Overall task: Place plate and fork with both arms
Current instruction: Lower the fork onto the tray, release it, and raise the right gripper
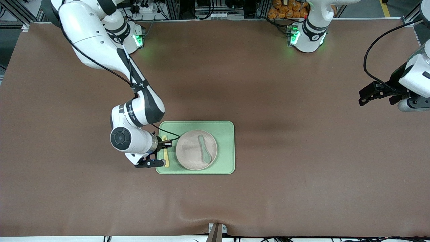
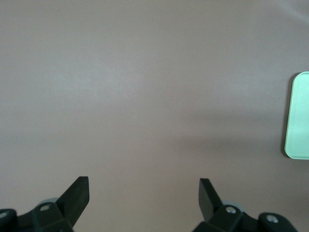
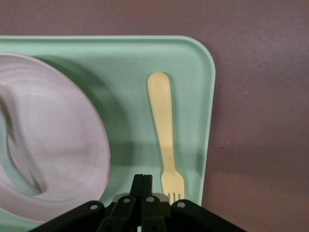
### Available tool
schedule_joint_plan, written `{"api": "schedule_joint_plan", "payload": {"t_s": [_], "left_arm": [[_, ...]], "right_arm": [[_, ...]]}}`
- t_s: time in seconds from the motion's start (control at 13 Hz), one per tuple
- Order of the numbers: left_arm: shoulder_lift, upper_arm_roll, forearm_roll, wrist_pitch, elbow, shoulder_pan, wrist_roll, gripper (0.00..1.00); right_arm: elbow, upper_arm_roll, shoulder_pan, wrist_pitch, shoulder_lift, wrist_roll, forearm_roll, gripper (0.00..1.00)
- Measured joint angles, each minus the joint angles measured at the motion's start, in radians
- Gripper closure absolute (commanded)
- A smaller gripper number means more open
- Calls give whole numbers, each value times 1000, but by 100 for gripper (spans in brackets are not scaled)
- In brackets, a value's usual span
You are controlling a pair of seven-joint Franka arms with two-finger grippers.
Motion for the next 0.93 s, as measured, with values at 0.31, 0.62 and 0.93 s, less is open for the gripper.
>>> {"api": "schedule_joint_plan", "payload": {"t_s": [0.31, 0.62, 0.93], "left_arm": [[3, -1, 0, 0, 0, 0, 0, 0], [3, -1, 0, 0, 0, 0, 0, 0], [4, -1, 0, 0, 0, 0, 0, 0]], "right_arm": [[-32, 10, 0, 45, 2, 0, 2, 100], [-32, 10, 0, 51, 2, 0, 2, 100], [-30, 8, -2, 53, -5, 0, 2, 57]]}}
